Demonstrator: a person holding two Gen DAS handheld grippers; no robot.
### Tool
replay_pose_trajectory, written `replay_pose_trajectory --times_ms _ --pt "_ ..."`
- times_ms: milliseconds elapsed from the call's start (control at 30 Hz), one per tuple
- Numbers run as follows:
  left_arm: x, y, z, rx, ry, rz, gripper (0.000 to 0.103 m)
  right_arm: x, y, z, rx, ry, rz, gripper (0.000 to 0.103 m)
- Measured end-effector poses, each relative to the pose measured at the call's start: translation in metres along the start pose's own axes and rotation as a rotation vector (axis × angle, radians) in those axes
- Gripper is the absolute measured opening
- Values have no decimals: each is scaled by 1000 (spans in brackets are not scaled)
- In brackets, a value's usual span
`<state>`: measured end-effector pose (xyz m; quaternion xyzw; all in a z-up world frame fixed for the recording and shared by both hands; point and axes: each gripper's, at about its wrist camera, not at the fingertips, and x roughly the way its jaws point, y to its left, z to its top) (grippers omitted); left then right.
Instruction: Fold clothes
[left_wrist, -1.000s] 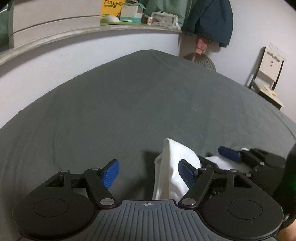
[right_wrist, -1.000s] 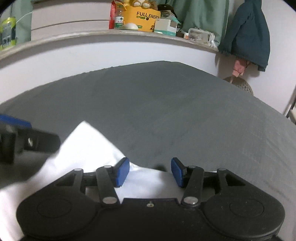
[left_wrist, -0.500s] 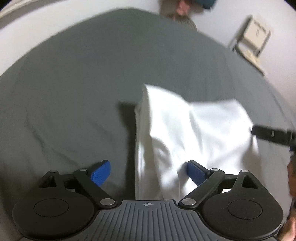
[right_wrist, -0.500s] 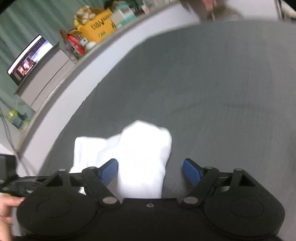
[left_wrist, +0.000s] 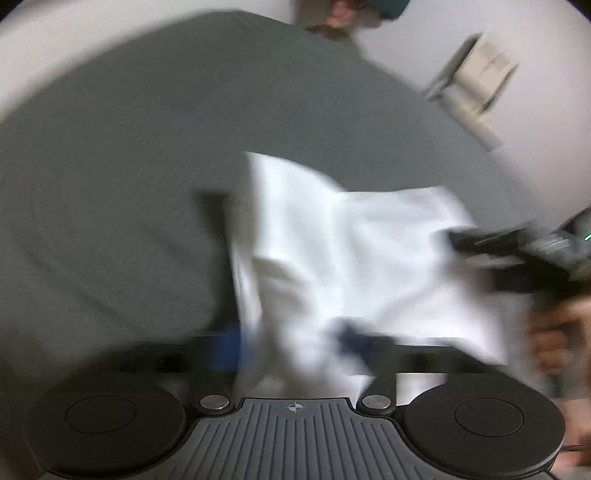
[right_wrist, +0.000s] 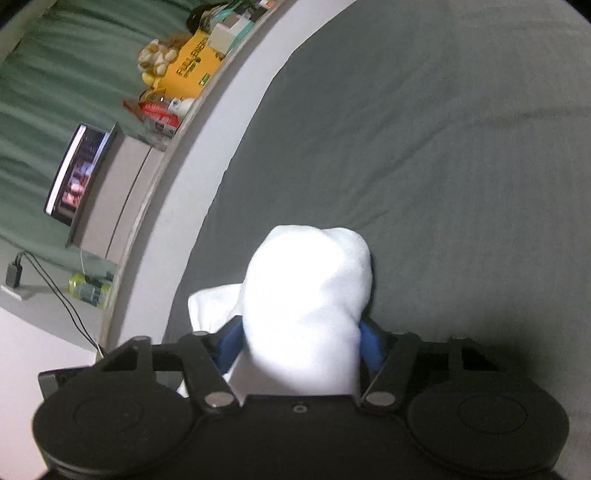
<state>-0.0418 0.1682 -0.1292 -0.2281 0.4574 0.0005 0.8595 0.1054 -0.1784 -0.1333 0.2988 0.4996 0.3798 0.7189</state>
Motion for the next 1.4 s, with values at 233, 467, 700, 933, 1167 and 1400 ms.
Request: replay_pose_trajectory --times_ms 233,467,700,933,1167,1400 --pt "-1 -5 2 29 -48 9 23 -17 3 0 -10 -77 -12 41" --pt "-8 -30 24 126 -172 -16 23 -67 0 47 -71 -217 -99 40" --pt "23 -109 87 317 -319 -87 23 -116 -6 93 -126 -352 -185 40" --pt "101 -125 116 214 -215 -39 24 -108 -72 115 22 -353 -273 42" --pt "99 -89 78 136 -161 64 24 -104 -94 100 102 -415 -288 59" --pt "31 -66 50 -74 -237 125 24 -116 -30 84 -259 -517 -468 60"
